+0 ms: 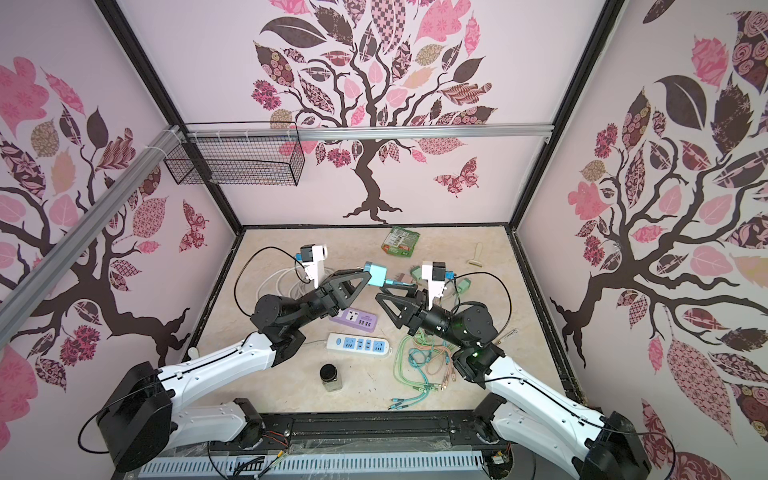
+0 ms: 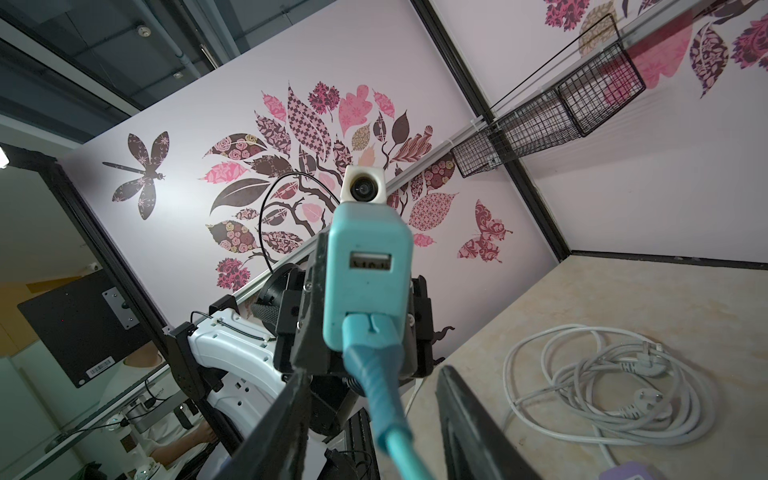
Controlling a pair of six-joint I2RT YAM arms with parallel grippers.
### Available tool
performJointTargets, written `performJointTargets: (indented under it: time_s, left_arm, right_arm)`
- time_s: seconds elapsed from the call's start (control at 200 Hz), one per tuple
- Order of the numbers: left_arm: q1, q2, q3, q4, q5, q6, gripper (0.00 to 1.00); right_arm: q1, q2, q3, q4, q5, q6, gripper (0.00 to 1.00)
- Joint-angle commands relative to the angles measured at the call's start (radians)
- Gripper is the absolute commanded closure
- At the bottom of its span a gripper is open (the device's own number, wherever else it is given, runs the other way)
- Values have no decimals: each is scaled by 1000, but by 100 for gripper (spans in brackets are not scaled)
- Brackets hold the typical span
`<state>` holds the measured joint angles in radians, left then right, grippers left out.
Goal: Insert the plug
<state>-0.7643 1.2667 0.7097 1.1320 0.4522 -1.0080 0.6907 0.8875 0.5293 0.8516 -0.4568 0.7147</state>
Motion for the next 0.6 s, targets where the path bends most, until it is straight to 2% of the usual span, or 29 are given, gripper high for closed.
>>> performJointTargets:
  time_s: [0.0,0.595]
  left_arm:
    - [-12,-1,-21,43,-2,28,100]
    - [-35,-6,-45,43,6,63,100]
  right_arm:
    - [-3,7,48,52,7,-8,49]
    - [-3,32,109,47,21,5,54]
